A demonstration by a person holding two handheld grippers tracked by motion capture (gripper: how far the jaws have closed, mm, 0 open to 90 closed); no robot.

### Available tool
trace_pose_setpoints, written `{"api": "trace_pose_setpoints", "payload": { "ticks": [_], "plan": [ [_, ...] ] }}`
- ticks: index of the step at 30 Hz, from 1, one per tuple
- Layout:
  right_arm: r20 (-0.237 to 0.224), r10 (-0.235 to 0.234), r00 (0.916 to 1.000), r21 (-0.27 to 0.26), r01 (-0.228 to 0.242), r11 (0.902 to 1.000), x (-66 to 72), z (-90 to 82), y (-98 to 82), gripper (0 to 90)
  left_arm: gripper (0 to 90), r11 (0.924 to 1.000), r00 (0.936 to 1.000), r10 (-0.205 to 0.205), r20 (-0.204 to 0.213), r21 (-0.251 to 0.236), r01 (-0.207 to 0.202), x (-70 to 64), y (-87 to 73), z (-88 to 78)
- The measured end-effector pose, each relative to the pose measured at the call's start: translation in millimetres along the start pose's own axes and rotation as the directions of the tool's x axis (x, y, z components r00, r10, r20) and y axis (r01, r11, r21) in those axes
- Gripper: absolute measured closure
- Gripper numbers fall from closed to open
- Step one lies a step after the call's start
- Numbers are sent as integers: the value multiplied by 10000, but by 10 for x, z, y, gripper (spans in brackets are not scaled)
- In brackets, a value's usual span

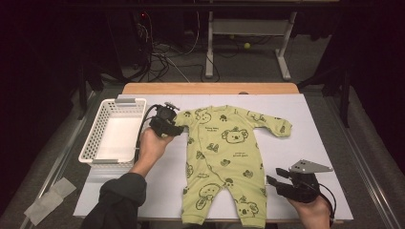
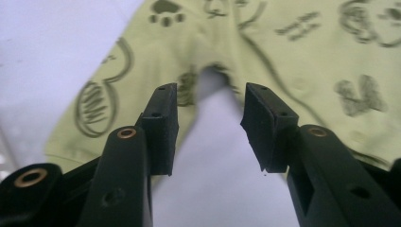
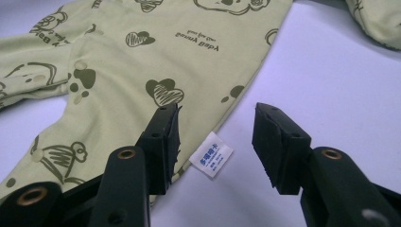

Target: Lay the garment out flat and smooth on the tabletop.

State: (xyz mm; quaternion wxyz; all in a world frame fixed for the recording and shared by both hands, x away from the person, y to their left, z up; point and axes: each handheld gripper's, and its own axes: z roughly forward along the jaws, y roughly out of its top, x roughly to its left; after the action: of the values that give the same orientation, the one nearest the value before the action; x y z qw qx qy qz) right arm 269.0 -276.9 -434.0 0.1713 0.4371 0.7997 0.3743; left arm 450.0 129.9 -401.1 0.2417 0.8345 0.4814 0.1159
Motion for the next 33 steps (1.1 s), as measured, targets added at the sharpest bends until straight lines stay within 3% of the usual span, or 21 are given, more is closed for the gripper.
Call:
{"api": "trace_pose_setpoints", "payload": {
  "ticks": [8,15,17,18,20,22,23,24,26,28,33],
  "plan": [
    [104,-130,9999,-74,131,9999,4,7,5,517,537,9940,9955,-836,-438,672,864,183,243,302],
    [146,-362,9992,-38,363,9993,22,37,14,519,551,9858,9925,-1108,-523,1210,1165,262,346,521],
    [125,-338,9994,-65,338,9994,20,35,16,519,591,9824,9917,-1197,-460,1389,1250,288,350,581],
    [118,-342,9993,-62,343,9994,19,35,15,519,639,9783,9934,-1084,-387,1731,1135,294,328,654],
    [116,-351,9993,-61,352,9994,19,36,14,519,734,9805,9957,-734,-563,1783,824,276,331,653],
    [131,-405,9991,-24,405,9992,22,42,14,524,840,9793,9952,-653,-723,1869,778,266,339,659],
    [131,-405,9991,-24,405,9992,22,42,14,524,848,9793,9952,-653,-723,1869,778,266,339,659],
    [139,-425,9990,20,424,9991,29,45,15,527,852,9762,9933,-997,-583,1873,1089,301,349,657],
    [152,-474,9988,-8,474,9989,32,44,15,529,853,9755,9927,-1071,-561,1870,1159,320,352,653],
    [159,-421,9990,8,421,9991,36,42,14,532,853,9770,9896,-1197,-792,1676,1316,360,354,660],
    [114,-388,9992,182,386,9991,29,70,13,549,849,9802,9890,-1072,-1020,1556,1223,412,379,667]
  ]
}}
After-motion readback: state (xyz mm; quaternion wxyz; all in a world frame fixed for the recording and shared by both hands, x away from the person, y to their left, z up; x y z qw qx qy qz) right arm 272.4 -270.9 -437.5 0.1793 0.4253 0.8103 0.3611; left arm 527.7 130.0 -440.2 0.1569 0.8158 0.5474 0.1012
